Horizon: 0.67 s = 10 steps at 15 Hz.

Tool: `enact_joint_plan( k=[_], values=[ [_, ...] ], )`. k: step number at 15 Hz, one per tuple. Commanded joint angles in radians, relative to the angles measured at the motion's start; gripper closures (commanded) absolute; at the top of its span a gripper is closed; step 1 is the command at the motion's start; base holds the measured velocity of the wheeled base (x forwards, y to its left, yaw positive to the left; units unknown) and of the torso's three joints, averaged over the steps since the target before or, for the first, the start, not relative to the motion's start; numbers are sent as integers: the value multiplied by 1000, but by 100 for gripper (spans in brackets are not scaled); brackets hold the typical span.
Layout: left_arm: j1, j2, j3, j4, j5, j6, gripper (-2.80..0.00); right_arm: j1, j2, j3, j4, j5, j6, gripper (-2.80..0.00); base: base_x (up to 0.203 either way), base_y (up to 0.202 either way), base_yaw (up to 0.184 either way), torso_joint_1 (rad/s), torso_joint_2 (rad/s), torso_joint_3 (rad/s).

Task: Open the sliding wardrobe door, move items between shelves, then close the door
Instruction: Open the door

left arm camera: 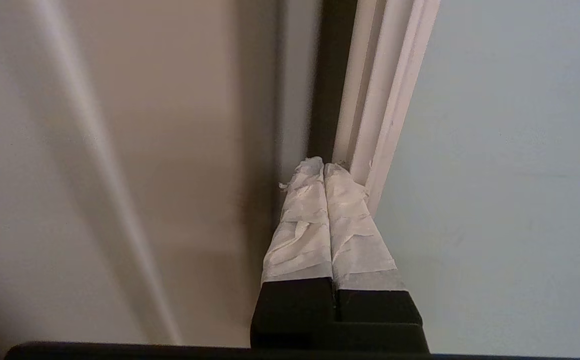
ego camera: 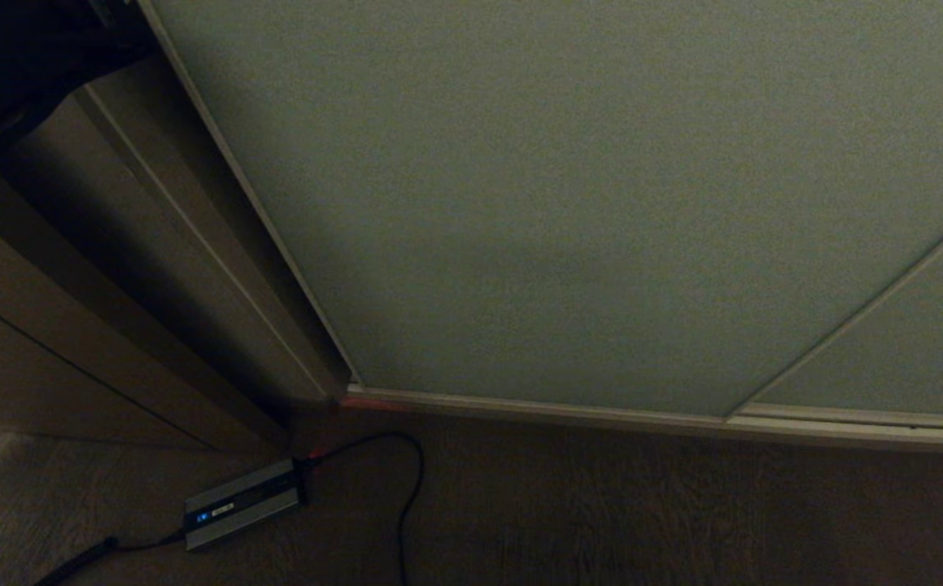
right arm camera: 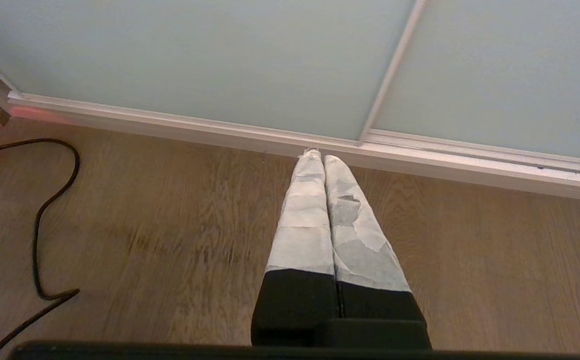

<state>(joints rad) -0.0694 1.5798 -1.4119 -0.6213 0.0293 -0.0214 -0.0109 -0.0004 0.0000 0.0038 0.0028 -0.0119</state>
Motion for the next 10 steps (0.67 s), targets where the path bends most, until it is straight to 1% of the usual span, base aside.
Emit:
enact_joint_plan(
  k=[1,4,6,8,10],
  values=[
    [-46,-8,1,9,-5,3,0,0,2,4,1,0,0,0,0,0,0,0,0,0],
    [-87,-7,6,11,-5,5,0,0,2,3,1,0,0,0,0,0,0,0,0,0],
    [-130,-18,19,11,-5,6,0,0,2,3,-1,0,0,0,0,0,0,0,0,0],
    [-168,-49,65,19,-3,11,0,0,2,5,0,0,0,0,0,0,0,0,0,0],
    [-161,-70,66,20,-2,-5,0,0,2,4,0,0,0,0,0,0,0,0,0,0]
  ],
)
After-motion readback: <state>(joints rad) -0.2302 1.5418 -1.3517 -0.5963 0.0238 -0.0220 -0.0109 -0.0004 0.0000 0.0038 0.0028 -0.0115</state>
